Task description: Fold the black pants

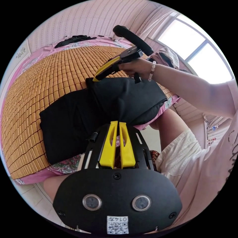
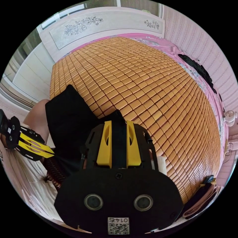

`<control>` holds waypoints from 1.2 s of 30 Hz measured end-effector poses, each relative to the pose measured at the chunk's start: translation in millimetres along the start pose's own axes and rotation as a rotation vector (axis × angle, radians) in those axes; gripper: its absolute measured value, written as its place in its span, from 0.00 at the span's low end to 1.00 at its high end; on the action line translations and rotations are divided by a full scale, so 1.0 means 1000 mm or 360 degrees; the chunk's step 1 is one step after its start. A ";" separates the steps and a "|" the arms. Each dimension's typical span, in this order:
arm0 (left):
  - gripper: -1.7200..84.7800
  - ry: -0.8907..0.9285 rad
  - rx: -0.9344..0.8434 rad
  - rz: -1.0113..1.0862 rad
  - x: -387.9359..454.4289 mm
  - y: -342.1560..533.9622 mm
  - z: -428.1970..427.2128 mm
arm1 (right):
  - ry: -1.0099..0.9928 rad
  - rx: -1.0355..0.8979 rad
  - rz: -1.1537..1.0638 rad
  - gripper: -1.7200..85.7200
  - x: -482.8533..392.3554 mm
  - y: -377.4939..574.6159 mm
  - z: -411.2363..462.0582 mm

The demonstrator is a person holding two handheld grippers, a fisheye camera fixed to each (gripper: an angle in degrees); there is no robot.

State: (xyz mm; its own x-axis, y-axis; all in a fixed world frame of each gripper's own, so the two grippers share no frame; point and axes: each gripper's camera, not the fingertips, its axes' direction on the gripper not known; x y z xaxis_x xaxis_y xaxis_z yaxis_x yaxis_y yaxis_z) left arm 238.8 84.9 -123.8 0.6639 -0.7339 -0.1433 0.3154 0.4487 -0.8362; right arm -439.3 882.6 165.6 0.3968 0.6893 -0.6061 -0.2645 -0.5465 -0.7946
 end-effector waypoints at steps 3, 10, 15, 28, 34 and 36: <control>0.01 -0.0027 -0.0081 -0.0015 -0.003 -0.001 0.013 | -0.0003 -0.0009 -0.0010 0.13 0.014 -0.003 0.018; 0.07 -0.0026 -0.0087 -0.0109 -0.010 0.002 0.018 | -0.0262 0.0022 -0.0109 0.04 0.052 0.005 0.023; 0.12 -0.0152 0.0108 -0.0216 -0.014 0.000 0.003 | -0.0306 0.0133 -0.0154 0.03 0.066 0.019 0.001; 0.01 -0.0102 0.0123 0.0032 0.020 -0.010 -0.030 | -0.0510 0.0246 -0.0354 0.03 0.097 0.001 -0.111; 0.02 -0.0020 0.0186 -0.0187 -0.011 0.021 -0.087 | -0.0801 0.0210 -0.0486 0.05 0.074 -0.076 -0.119; 0.04 -0.0078 0.0068 -0.0351 -0.043 0.037 -0.079 | -0.0868 0.0168 -0.0443 0.05 0.061 -0.098 -0.095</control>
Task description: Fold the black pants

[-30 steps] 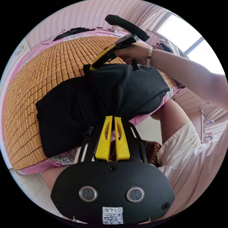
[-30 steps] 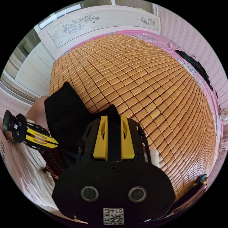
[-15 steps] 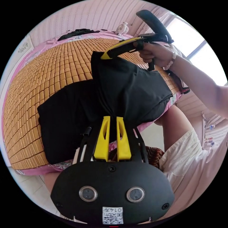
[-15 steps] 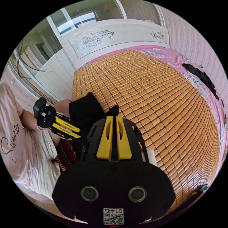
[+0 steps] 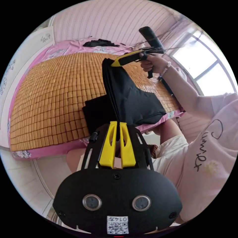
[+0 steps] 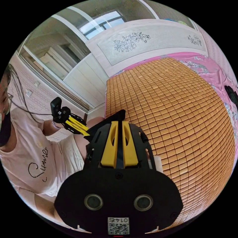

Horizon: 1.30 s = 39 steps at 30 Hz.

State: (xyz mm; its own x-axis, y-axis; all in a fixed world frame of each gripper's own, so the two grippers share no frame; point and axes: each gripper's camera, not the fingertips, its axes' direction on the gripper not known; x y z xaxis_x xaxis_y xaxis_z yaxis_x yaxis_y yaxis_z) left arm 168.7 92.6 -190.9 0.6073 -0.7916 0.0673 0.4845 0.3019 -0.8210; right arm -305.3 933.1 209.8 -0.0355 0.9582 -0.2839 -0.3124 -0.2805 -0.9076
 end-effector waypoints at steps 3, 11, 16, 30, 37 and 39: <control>0.07 -0.0143 -0.0077 -0.0237 -0.042 0.013 0.018 | 0.0294 -0.0067 0.0152 0.06 0.011 -0.003 0.032; 0.03 -0.0184 -0.0005 0.0177 0.028 -0.012 0.047 | 0.0888 0.0043 0.0630 0.02 0.000 0.164 -0.070; 0.01 0.0201 -0.0114 0.0549 0.123 -0.050 0.135 | 0.0593 -0.0168 0.0642 0.02 -0.001 0.161 -0.033; 0.02 -0.0017 -0.0308 0.0749 0.185 -0.072 0.227 | 0.0689 -0.0498 0.0539 0.02 0.042 0.067 -0.053; 0.10 0.0157 -0.0044 0.0920 0.214 -0.077 0.214 | 0.0654 0.0275 0.1129 0.10 -0.009 0.222 -0.222; 0.12 0.0244 0.0018 0.0946 0.230 -0.086 0.223 | 0.0621 0.0299 0.1341 0.13 -0.023 0.271 -0.239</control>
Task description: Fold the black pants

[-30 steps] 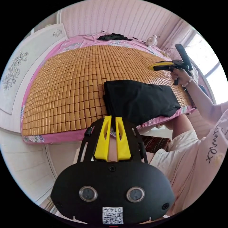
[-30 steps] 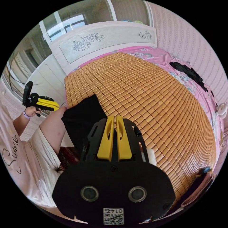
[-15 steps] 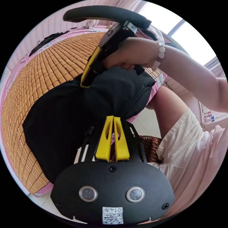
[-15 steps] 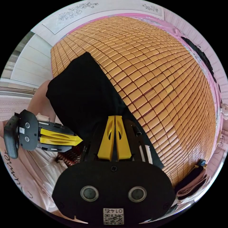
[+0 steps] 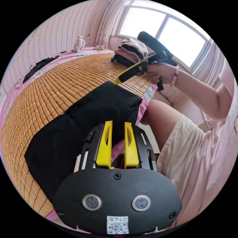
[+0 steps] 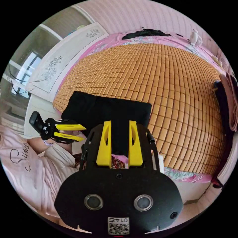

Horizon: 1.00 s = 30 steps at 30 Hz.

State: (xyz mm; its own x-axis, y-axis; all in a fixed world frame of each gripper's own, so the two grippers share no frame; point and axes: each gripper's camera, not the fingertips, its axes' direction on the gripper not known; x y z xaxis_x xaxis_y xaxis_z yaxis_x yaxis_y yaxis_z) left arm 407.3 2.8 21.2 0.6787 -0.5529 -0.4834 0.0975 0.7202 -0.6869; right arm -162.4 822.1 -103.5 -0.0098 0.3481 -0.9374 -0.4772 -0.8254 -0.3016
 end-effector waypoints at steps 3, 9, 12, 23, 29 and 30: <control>0.12 0.0104 0.0001 0.0009 -0.003 -0.025 0.019 | -0.0071 -0.0018 0.0311 0.16 0.040 0.051 -0.017; 0.12 0.0024 -0.0048 0.0081 -0.042 -0.108 0.046 | -0.0245 0.0055 0.0496 0.14 0.063 0.076 -0.027; 0.13 0.0017 -0.0079 0.0061 -0.064 -0.157 0.069 | -0.0193 0.0032 0.0452 0.09 0.064 0.077 -0.031; 0.02 0.0368 -0.0434 0.0072 -0.085 -0.246 0.145 | -0.0167 0.0393 0.0377 0.04 0.096 0.126 -0.131; 0.01 0.0575 0.0019 0.0220 -0.075 -0.284 0.056 | -0.0123 0.0727 0.0174 0.04 0.084 0.168 -0.225; 0.01 0.0590 0.0101 0.0245 -0.081 -0.277 0.028 | -0.0163 0.0750 0.0129 0.05 0.080 0.169 -0.229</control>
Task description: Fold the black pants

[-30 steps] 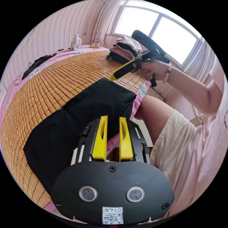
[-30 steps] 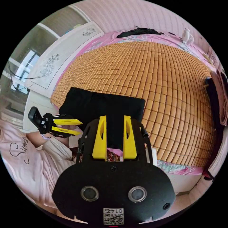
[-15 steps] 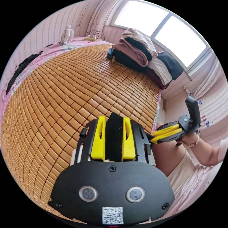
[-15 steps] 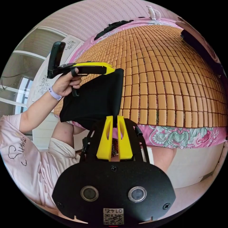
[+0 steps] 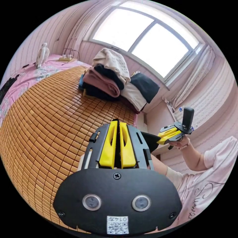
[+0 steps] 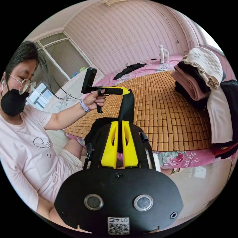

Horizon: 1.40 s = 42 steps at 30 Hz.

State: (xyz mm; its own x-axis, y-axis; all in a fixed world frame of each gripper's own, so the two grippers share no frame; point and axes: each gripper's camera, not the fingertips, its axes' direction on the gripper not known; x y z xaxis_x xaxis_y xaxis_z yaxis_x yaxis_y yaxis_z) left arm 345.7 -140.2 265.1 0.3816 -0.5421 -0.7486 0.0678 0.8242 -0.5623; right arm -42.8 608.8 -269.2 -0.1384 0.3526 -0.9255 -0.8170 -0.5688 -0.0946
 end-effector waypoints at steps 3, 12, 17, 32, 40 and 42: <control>0.02 -0.0099 0.0149 0.0026 0.013 0.051 -0.082 | -0.0387 -0.0021 -0.0194 0.05 -0.030 0.001 0.021; 0.10 -0.0554 0.0090 -0.1057 -0.004 0.324 -0.209 | -0.0411 -0.0590 -0.0425 0.12 -0.087 0.047 0.190; 0.13 -0.0464 0.0144 -0.1187 0.006 0.361 -0.207 | -0.0003 -0.0393 -0.0062 0.17 -0.011 0.060 0.173; 0.08 -0.0650 -0.0213 -0.0912 0.030 0.357 -0.213 | -0.0029 -0.0770 0.0159 0.10 0.086 0.117 0.297; 0.07 -0.1046 -0.0321 -0.1066 0.024 0.420 -0.324 | -0.0252 -0.0932 -0.0287 0.09 0.014 0.081 0.466; 0.07 -0.1098 -0.0260 -0.1228 0.017 0.464 -0.377 | -0.0321 -0.0946 -0.0424 0.09 -0.021 0.073 0.517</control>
State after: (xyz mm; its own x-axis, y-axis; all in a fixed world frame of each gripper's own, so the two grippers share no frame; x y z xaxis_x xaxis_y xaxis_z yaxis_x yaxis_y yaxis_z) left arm 36.7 171.5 -141.2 0.7344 -0.6578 0.1674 0.4109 0.2345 -0.8810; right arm -389.3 943.9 -66.8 -0.1241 0.6359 -0.7617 -0.3994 -0.7347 -0.5483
